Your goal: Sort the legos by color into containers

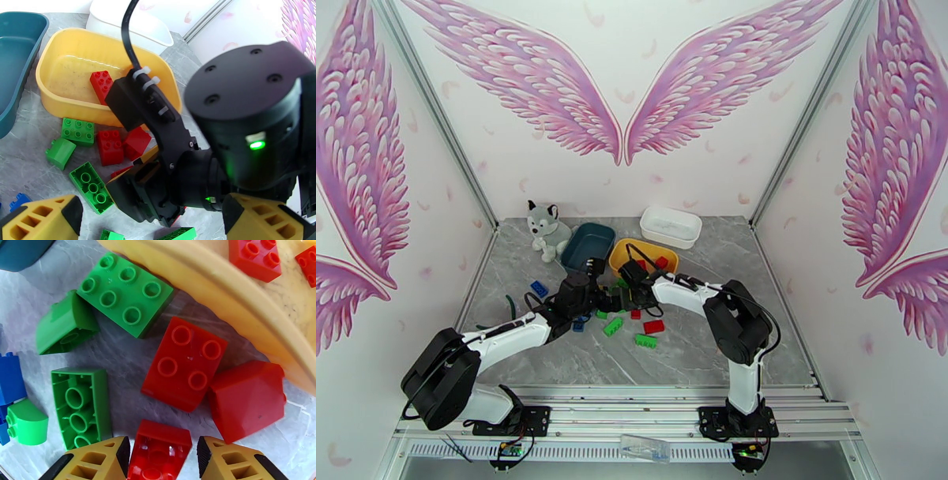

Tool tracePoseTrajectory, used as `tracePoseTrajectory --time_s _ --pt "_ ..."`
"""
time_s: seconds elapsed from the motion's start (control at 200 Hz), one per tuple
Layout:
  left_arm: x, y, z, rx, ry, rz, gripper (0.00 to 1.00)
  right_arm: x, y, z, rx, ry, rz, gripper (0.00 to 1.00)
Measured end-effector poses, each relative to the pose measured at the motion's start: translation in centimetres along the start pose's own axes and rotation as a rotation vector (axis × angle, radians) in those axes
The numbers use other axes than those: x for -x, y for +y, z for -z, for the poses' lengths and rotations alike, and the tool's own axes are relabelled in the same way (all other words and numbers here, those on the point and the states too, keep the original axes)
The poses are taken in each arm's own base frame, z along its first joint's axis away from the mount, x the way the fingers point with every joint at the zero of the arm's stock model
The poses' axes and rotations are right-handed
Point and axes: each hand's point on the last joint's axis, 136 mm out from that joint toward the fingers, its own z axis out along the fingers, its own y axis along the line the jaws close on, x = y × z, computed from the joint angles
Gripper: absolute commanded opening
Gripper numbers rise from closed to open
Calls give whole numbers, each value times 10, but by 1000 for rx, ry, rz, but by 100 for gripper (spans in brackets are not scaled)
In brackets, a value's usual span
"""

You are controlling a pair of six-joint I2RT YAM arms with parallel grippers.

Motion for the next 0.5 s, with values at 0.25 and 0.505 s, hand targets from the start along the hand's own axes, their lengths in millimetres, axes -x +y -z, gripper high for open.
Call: tracePoseTrajectory --time_s 0.25,0.505 --pt "0 0 0 -1 0 0 99 -1 0 -1 -5 3 13 37" --pt "2 -2 0 -22 -1 1 99 10 -3 29 2 -64 6 36"
